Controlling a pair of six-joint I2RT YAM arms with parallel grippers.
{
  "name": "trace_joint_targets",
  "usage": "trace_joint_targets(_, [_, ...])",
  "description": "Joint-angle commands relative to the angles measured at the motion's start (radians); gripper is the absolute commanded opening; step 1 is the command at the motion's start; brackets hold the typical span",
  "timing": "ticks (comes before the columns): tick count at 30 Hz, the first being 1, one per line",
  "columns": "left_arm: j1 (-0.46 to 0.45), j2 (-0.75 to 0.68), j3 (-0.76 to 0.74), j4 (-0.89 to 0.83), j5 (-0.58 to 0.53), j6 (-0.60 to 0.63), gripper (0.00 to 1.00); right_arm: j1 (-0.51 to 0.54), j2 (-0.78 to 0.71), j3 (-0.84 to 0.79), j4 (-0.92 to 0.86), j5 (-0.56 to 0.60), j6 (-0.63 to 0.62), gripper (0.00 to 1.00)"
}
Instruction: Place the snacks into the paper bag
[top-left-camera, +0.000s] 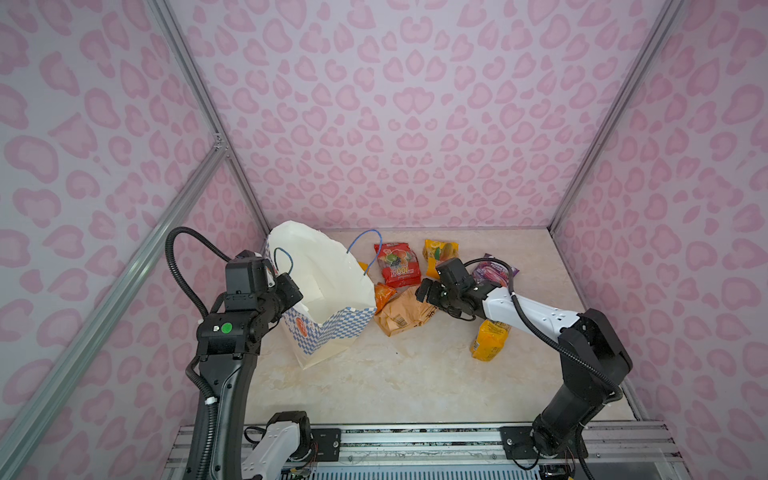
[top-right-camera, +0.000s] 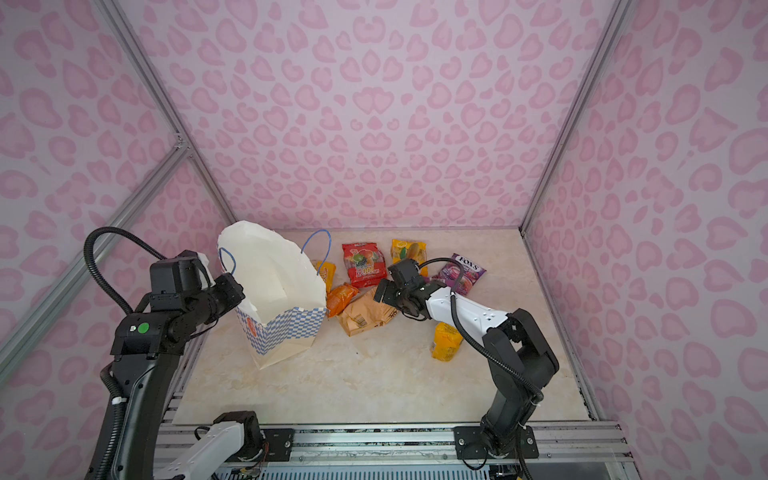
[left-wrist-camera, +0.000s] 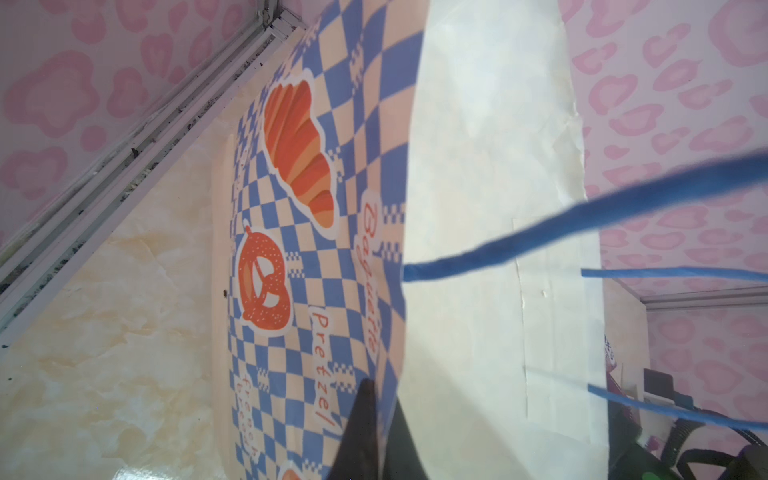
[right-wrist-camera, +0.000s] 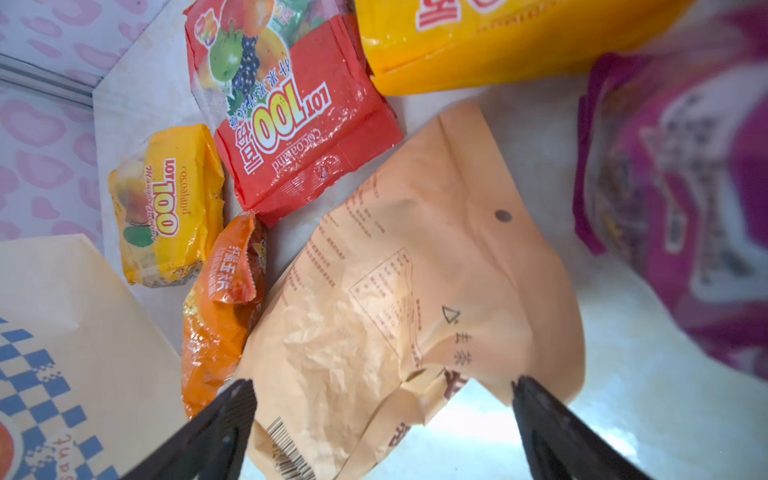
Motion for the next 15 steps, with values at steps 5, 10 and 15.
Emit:
trace_joint_targets(5, [0.014,-0.064,-0.130,0.041,0.177,-0.103,0.03,0.063,-0.092,-0.177,0.122,-0.008,0.209,0.99])
trace_joint_targets(10, [0.018,-0.108,-0.153,0.019,0.142,-0.120,0.03,0.102,-0.086,-0.273,0.262,0.012,0.313,0.99])
trace_joint_targets(15, [0.018,-0.118,-0.123,-0.029,0.165,-0.090,0.03,0.105,-0.037,-0.313,0.421,0.020,0.374,0.99])
